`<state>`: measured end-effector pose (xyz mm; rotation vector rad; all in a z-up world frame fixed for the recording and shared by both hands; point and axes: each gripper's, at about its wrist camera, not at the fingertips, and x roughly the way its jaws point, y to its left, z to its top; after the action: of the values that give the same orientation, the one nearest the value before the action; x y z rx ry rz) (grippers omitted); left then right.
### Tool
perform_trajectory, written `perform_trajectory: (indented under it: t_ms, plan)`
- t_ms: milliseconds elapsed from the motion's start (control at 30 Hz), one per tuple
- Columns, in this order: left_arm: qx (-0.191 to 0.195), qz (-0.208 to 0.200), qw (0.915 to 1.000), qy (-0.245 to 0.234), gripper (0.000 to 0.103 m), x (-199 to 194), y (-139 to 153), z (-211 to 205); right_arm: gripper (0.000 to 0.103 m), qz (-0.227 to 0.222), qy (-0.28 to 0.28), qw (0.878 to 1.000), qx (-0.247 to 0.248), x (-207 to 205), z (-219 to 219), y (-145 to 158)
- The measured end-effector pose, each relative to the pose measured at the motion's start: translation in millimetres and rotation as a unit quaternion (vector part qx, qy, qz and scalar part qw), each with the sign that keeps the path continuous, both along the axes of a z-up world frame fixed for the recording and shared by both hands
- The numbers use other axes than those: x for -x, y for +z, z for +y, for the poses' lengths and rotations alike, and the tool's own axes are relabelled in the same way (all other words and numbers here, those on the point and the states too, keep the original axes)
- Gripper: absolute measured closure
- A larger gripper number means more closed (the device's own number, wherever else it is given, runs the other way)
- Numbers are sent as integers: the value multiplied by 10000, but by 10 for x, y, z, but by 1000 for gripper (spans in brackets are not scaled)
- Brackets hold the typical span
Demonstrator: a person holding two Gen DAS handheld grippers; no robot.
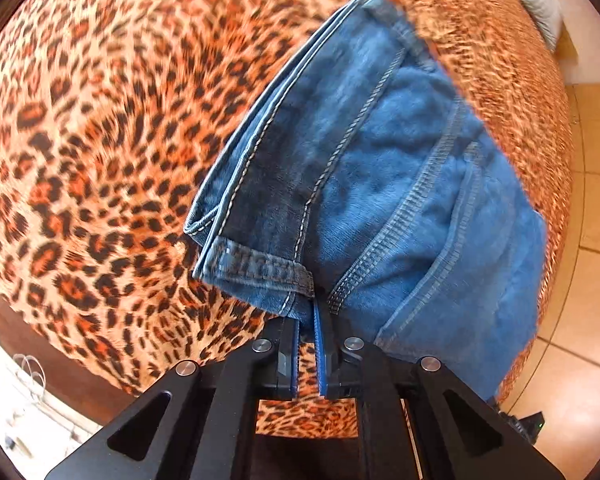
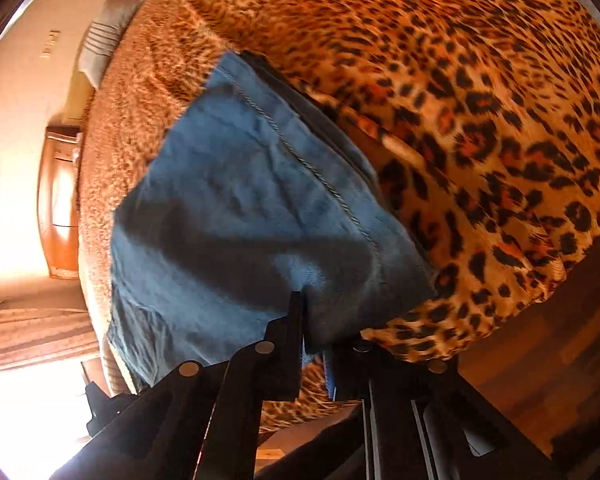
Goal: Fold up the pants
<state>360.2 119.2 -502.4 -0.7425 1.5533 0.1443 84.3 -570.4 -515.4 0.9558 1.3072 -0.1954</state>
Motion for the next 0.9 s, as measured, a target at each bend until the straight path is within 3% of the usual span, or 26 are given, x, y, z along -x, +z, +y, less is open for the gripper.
perform_trajectory:
  t_ms: [67, 100, 167, 300, 333, 567, 700, 733, 767, 800, 833, 867, 900]
  plan:
    - [-29, -155, 9990, -414, 94, 14, 129, 25, 81, 4, -69, 9999, 119, 42, -110, 152]
    - [-9, -234, 9980, -585, 94, 29, 187, 52, 74, 13, -109, 9993, 370, 52, -201, 284]
    - [-147, -446, 9966, -675, 93, 9, 366, 152, 72, -202, -238, 9951, 941, 12, -387, 582]
    - [-779, -907, 9914, -528, 51, -394, 559, 299, 48, -629, -75, 9905, 1218, -390, -492, 809]
    - [-903, -947, 9903, -470, 48, -527, 561, 346, 47, -674, 92, 9907, 1175, -579, -446, 767]
    - [-714, -473, 9961, -230, 48, -1447, -45, 330, 47, -416, 329, 9904, 1277, -1385, -306, 357]
    - [-142, -251, 9996, -55, 49, -1478, -317, 277, 46, -265, 445, 9936, 1000, -1557, -241, 125]
    - [-97, -242, 9996, -82, 53, -1494, -370, 238, 46, -227, 517, 9931, 1032, -1565, -241, 106]
    - [-138, -242, 9995, -151, 60, -1543, -464, 203, 48, -218, 669, 9907, 1166, -1616, -229, 89]
    - [-146, -259, 9993, -210, 77, -1567, -466, 158, 68, -204, 853, 9862, 1406, -1641, -193, 125]
    - [-77, -314, 9993, -185, 80, -1588, -463, 139, 85, -114, 1026, 9811, 1637, -1691, -173, 148]
    - [-107, -397, 9990, -159, 80, -1586, -395, 118, 93, -174, 1049, 9809, 1628, -1708, -190, 195]
    - [-350, -463, 9980, -229, 80, -1601, -331, 99, 94, -333, 976, 9811, 1635, -1715, -227, 279]
